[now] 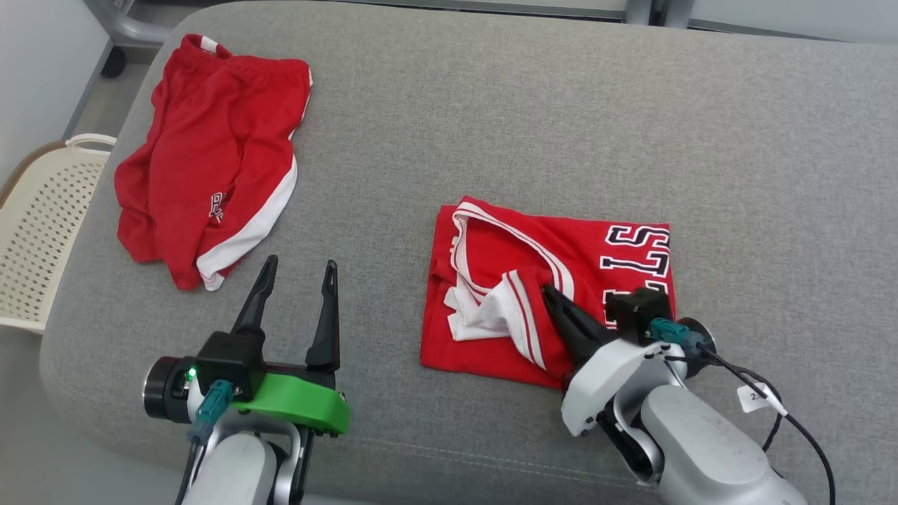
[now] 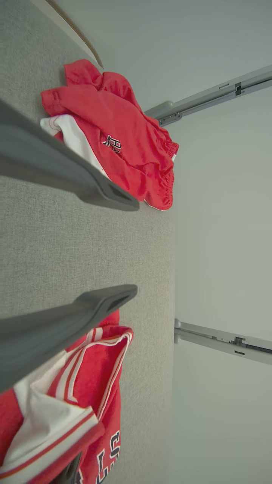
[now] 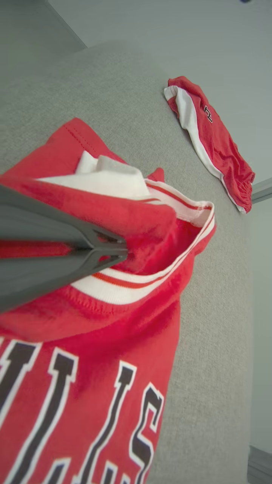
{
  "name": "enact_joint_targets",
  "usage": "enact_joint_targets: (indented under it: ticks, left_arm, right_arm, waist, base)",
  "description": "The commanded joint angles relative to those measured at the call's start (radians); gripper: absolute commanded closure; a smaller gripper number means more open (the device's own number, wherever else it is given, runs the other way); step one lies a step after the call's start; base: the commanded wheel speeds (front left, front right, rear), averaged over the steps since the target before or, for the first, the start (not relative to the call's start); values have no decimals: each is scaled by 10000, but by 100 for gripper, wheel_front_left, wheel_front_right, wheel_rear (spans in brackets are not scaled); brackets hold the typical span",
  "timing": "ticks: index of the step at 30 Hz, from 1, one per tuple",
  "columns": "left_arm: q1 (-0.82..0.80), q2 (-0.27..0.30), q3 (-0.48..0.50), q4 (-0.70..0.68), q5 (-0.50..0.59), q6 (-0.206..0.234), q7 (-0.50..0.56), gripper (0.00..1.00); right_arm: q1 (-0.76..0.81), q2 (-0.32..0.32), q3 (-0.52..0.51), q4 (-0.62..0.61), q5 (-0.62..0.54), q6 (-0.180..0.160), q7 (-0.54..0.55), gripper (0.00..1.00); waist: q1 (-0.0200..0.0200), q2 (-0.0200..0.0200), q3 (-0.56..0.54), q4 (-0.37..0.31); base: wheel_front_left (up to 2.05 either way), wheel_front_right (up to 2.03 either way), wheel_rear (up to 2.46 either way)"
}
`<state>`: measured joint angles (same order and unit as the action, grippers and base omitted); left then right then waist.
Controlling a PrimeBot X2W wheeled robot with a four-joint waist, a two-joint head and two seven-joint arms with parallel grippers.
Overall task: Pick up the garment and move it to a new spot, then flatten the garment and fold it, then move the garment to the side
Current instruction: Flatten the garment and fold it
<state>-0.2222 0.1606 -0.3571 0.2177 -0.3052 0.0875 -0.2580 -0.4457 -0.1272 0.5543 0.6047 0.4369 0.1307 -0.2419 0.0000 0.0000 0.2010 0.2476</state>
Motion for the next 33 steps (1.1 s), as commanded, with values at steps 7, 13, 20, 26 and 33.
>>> enact_joint_targets:
  ticks: [7,13,20,26,33]
  left_arm:
    - [-253,-133,36,57,102,-100,-81,0]
    - [-327,-266,45,96,166,-186,-82,0]
    - [-186,-340,180,104,259,-209,-71,0]
    - [-78,-279,331,125,366,-180,-72,0]
    - [17,-170,536,101,458,-109,-71,0]
  right_arm:
    - [-568,341,1096,611,603,0,-150,100]
    - [-997,622,2248,1071,1212,0,-211,100]
    - [-1398,677,3092,534,1831,0,-236,100]
    - [-1194,417,2355,-1108,1823,0,-226,100]
    - [-104,-231,270,-3243,1095,0,-219,100]
  waist:
    - [0,0,212,124]
    - [0,0,277,168]
    - [0,0,275,128]
    - [0,0,171,-112]
    - [0,0,-107,-538]
  base:
    - [0,0,0]
    - [0,0,0]
    - [0,0,0]
    - [0,0,0]
    - [0,0,0]
